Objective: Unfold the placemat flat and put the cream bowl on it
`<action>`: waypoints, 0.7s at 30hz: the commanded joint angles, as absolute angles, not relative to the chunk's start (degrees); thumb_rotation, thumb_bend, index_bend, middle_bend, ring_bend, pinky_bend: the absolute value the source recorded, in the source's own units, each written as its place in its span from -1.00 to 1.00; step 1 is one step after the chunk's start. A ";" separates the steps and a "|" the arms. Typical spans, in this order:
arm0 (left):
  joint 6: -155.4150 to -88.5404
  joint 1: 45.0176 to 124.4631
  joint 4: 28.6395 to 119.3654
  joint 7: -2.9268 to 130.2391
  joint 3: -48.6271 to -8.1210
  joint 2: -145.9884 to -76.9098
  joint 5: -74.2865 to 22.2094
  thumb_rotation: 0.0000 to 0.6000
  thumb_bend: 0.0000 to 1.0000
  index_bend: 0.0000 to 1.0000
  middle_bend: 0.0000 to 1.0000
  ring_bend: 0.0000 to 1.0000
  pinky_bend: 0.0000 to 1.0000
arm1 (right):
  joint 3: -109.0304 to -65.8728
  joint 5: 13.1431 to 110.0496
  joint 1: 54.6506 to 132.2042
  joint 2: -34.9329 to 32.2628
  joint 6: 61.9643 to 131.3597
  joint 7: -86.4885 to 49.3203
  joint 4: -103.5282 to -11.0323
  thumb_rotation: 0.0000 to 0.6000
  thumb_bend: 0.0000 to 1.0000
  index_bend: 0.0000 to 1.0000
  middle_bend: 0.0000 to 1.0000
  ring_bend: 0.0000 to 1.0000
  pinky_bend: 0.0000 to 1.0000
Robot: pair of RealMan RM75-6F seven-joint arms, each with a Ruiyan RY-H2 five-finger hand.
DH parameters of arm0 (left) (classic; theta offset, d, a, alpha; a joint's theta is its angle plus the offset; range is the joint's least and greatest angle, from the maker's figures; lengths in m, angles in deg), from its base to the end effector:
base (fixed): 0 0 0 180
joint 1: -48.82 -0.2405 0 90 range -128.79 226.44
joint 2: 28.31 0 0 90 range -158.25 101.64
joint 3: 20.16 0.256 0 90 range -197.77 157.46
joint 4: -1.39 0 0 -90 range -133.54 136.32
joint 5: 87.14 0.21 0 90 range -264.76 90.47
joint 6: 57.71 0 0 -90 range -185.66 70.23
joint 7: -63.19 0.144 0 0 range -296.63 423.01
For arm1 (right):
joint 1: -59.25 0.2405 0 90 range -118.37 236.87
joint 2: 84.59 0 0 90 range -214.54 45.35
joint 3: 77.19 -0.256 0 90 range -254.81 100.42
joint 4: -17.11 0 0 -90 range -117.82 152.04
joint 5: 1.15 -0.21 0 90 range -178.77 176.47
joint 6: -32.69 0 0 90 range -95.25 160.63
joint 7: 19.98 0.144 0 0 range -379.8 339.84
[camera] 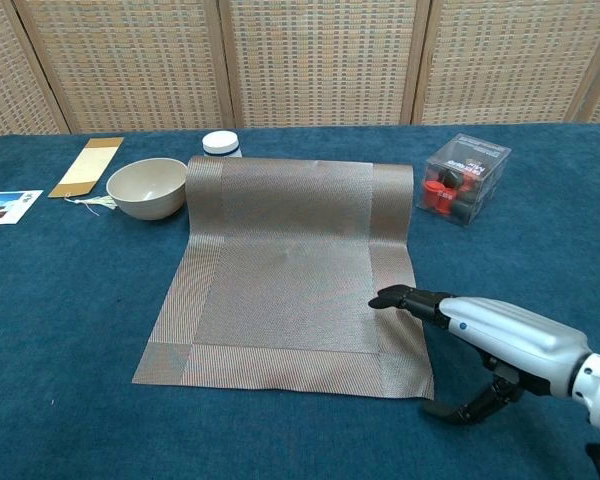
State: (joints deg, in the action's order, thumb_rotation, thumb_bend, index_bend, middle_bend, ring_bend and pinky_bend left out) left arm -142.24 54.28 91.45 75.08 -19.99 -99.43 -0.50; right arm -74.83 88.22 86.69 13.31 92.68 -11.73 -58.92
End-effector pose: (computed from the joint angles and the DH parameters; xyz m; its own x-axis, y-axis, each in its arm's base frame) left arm -0.3075 0.1725 0.1139 0.5116 0.0597 0.8571 0.8592 -0.0448 -0.5097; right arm -0.1999 -0.2315 -0.0798 0.1952 -0.4943 0.8471 -0.9205 -0.3904 -0.0157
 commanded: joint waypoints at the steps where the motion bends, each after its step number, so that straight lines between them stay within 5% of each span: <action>1: -142.20 54.29 91.43 75.12 -20.03 -99.46 -0.51 1.00 -0.69 -1.00 -1.00 -1.00 -1.00 | -74.99 87.87 86.84 13.50 92.35 -11.87 -58.73 1.00 -0.05 -0.80 -1.00 -1.00 -1.00; 5: -142.05 54.31 91.36 75.16 -20.07 -99.52 -0.56 1.00 -0.69 -1.00 -1.00 -1.00 -1.00 | -75.47 87.26 86.92 14.20 92.20 -12.08 -57.89 1.00 -0.05 -0.75 -1.00 -1.00 -1.00; 15: -142.17 54.16 91.29 74.77 -20.22 -99.64 -0.64 1.00 -0.69 -1.00 -1.00 -1.00 -1.00 | -76.82 87.94 85.25 17.68 97.65 -10.56 -55.01 1.00 -0.07 -0.08 -0.82 -1.00 -1.00; 21: -142.25 54.09 91.24 74.73 -20.28 -99.70 -0.63 1.00 -0.69 -1.00 -1.00 -1.00 -1.00 | -76.83 88.52 84.61 18.71 99.52 -9.31 -54.07 1.00 -0.08 -0.03 -0.77 -1.00 -1.00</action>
